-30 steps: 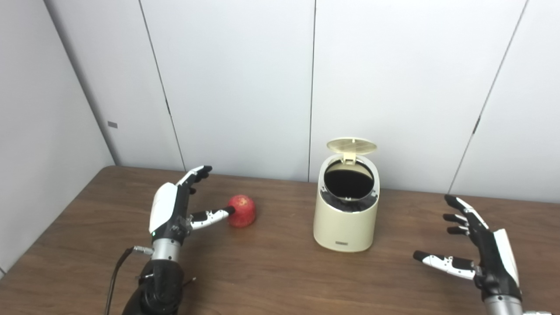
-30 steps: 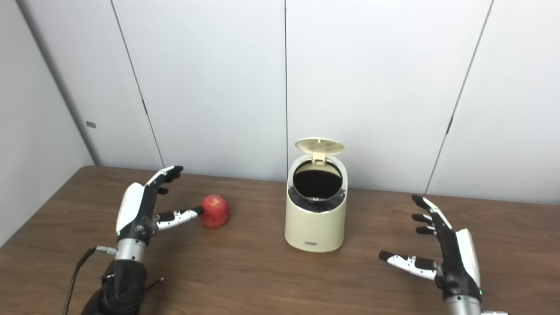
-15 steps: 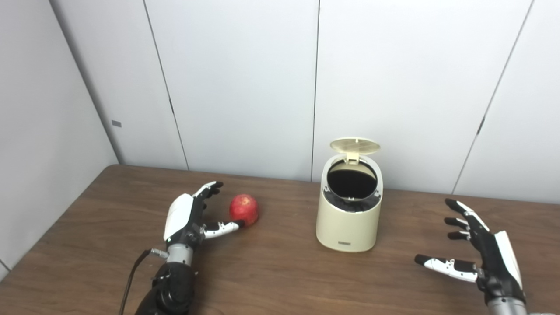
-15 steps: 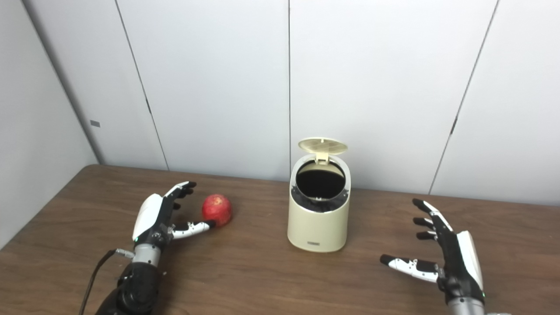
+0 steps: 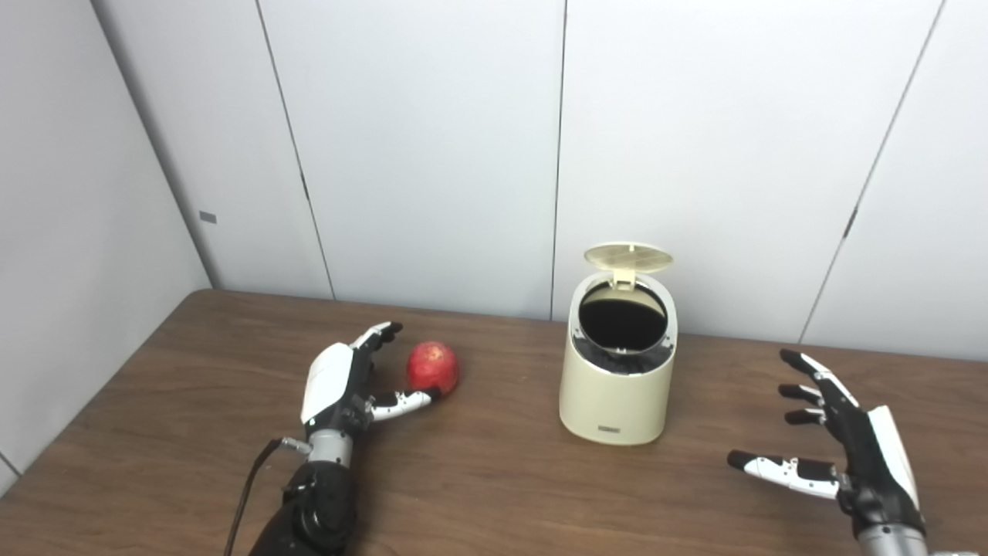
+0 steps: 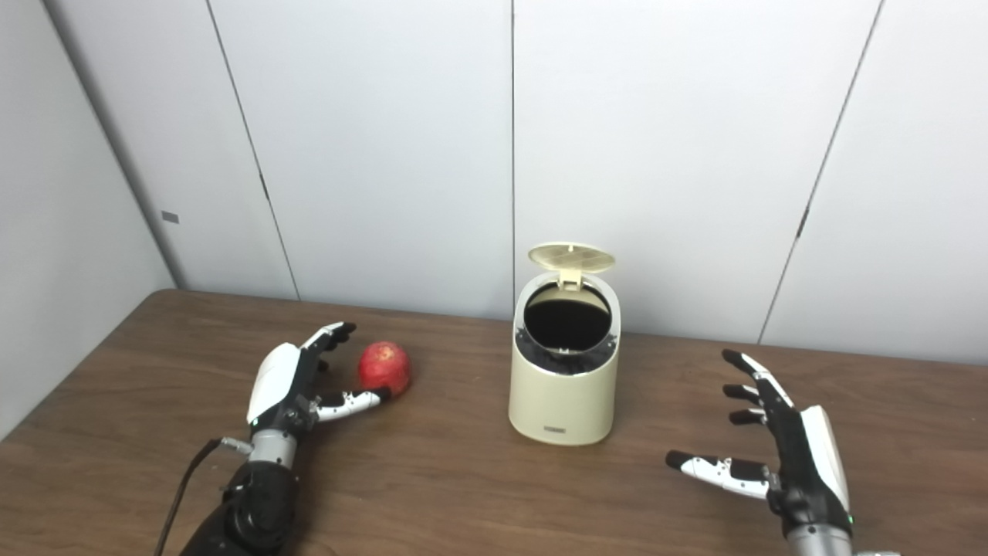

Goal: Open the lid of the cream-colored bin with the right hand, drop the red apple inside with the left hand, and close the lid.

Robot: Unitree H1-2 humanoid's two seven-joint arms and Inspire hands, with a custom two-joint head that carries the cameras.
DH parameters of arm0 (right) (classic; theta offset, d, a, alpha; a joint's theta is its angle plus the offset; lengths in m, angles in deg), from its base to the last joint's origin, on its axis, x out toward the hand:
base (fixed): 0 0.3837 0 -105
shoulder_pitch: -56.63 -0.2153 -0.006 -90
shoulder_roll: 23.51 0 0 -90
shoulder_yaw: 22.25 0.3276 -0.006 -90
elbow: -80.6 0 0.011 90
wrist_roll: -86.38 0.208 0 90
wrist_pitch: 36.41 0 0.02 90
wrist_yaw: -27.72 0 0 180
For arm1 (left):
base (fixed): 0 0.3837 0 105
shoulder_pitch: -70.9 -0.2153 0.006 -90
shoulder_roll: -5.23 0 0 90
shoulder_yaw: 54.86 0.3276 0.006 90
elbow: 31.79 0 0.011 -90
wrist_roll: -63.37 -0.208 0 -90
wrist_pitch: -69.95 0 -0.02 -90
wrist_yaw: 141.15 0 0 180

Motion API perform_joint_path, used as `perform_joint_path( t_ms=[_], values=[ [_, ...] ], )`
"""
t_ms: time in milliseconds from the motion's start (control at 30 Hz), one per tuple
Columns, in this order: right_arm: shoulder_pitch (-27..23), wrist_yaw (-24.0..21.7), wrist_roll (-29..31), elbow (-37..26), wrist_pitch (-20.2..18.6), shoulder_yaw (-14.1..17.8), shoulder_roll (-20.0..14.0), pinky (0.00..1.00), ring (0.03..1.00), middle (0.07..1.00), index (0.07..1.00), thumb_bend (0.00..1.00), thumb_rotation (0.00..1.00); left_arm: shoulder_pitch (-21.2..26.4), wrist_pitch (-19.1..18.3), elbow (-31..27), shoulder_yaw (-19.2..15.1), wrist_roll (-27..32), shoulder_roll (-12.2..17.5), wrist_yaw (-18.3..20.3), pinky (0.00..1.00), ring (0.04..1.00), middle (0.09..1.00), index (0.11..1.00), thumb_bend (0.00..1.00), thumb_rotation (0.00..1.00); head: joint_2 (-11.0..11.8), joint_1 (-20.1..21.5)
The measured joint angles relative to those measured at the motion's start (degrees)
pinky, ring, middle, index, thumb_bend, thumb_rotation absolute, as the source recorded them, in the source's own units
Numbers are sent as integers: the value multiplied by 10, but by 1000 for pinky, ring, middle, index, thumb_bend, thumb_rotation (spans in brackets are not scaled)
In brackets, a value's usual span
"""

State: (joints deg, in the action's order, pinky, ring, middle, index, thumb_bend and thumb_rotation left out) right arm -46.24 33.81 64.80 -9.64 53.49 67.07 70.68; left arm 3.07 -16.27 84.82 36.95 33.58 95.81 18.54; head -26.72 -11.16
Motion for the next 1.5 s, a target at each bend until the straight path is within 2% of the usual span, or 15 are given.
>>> perform_joint_path(
  t_ms=[200,467,867,967,1000,1033,1100,1200,1300,1500],
  values=[
    [1,-2,-2,-12,-4,-3,0,607,754,884,843,734,54,8,7,14,9,2,0,-7,688,798,806,824,835,228,-4,5],
    [2,-3,-2,-16,-5,-4,2,610,756,882,843,728,47,11,8,17,21,5,0,-8,717,799,772,819,826,239,-6,7],
    [2,-2,-4,-16,-5,-3,4,602,748,876,836,729,66,11,2,12,35,3,0,-5,678,773,754,787,826,237,-11,11],
    [2,-2,-5,-16,-5,-3,5,611,754,879,839,720,74,11,-6,10,38,0,0,-6,644,727,674,731,788,139,-13,11],
    [2,-2,-5,-16,-5,-3,5,608,750,877,839,718,79,11,-10,10,42,-10,0,-10,661,692,612,672,780,79,-13,12],
    [2,-1,-6,-16,-5,-3,5,608,749,876,837,718,86,11,-16,9,49,-24,1,-17,678,663,543,604,653,40,-13,12],
    [2,0,-7,-16,-5,-3,5,612,750,873,836,717,90,14,-35,9,64,-54,4,-29,736,633,491,540,557,10,-13,12],
    [2,4,-7,-16,-5,-1,5,613,748,866,832,716,109,18,-55,11,76,-87,4,-50,779,617,485,494,528,0,-13,11],
    [2,5,-6,-13,-3,-1,5,607,744,864,831,714,132,19,-68,11,84,-103,4,-59,771,615,489,487,525,0,-13,11],
    [2,5,-6,-12,-1,-1,5,606,748,869,837,701,123,22,-71,16,86,-105,4,-64,765,617,487,487,525,0,-12,10]
  ],
)
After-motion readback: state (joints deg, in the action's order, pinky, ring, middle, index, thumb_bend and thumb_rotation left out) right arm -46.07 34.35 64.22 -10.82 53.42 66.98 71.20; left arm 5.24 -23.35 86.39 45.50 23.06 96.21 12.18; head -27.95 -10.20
